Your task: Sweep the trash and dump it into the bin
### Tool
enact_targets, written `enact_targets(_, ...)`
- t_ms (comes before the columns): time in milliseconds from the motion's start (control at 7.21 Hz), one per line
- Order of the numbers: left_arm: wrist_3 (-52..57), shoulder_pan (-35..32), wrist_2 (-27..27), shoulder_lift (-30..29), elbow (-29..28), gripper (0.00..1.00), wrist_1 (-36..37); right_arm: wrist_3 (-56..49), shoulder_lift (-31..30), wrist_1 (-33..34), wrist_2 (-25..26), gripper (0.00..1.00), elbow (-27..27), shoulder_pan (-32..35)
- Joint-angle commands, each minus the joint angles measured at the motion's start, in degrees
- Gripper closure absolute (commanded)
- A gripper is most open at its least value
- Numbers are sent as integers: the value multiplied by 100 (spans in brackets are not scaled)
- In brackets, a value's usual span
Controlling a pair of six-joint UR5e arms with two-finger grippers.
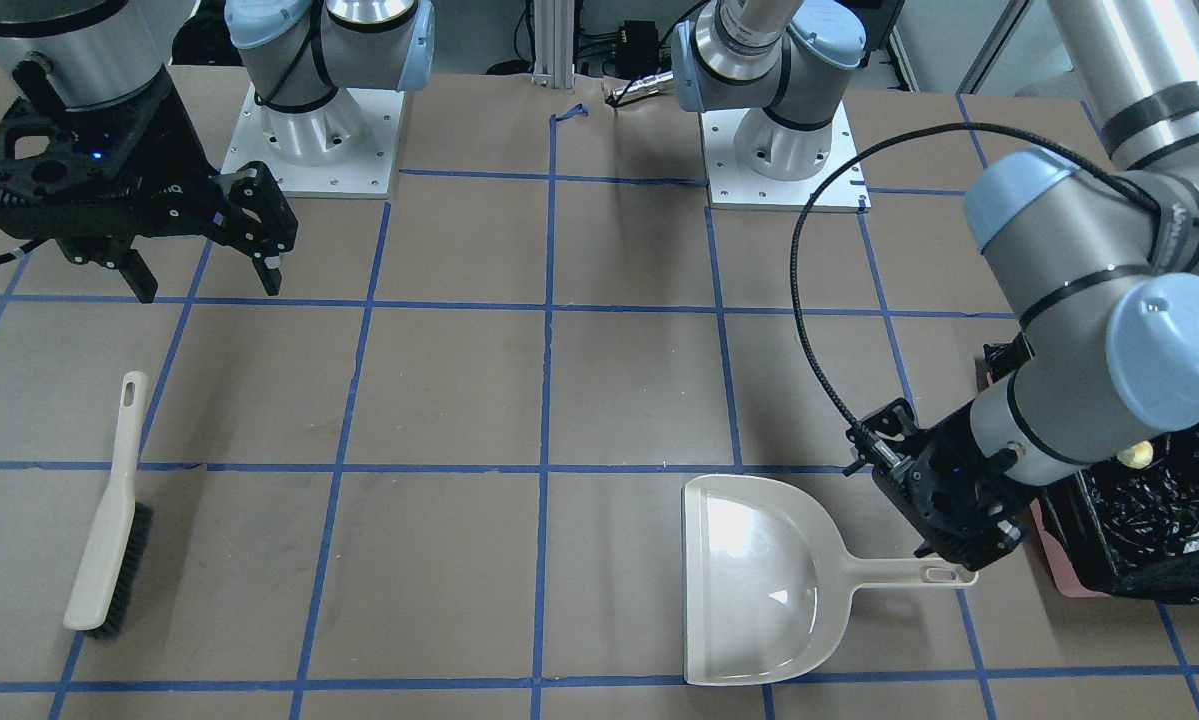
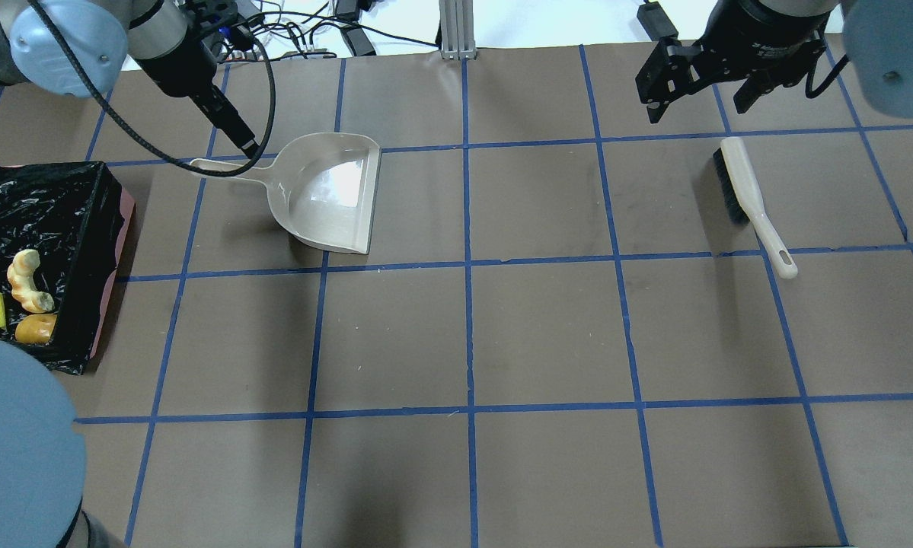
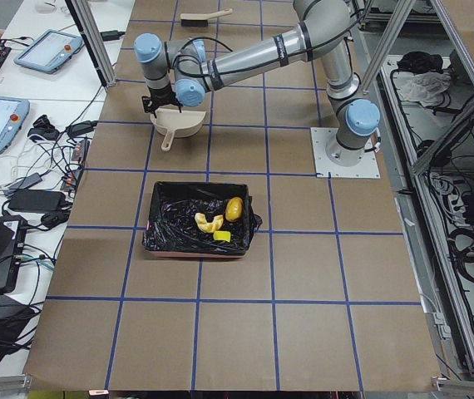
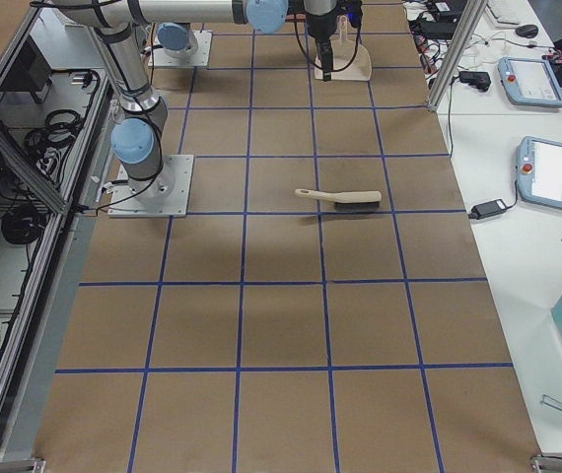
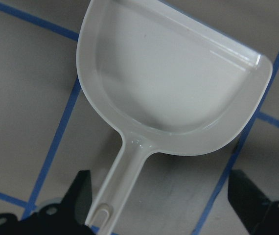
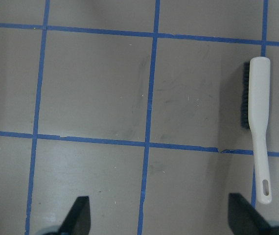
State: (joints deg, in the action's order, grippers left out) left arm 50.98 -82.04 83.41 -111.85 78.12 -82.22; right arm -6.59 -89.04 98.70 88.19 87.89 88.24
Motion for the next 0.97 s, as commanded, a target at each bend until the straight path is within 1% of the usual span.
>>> enact_targets(0, -2241, -180, 70, 679, 36, 0, -757, 0, 0, 0, -3, 0, 0, 0)
enact_targets(139, -2903, -198, 218, 961, 54, 0, -952, 0, 0, 0, 6, 0, 0, 0)
enact_targets(277, -3257, -216, 385, 1207, 63, 0, -1259, 0, 0, -9, -3, 0, 0, 0)
enact_targets(555, -3804, -364, 693, 1647, 220, 0, -1341, 0, 0, -9, -3, 0, 0, 0)
enact_targets(832, -3999, -471, 607, 1920, 501, 0, -1262, 0, 0, -18, -3, 0, 0, 0)
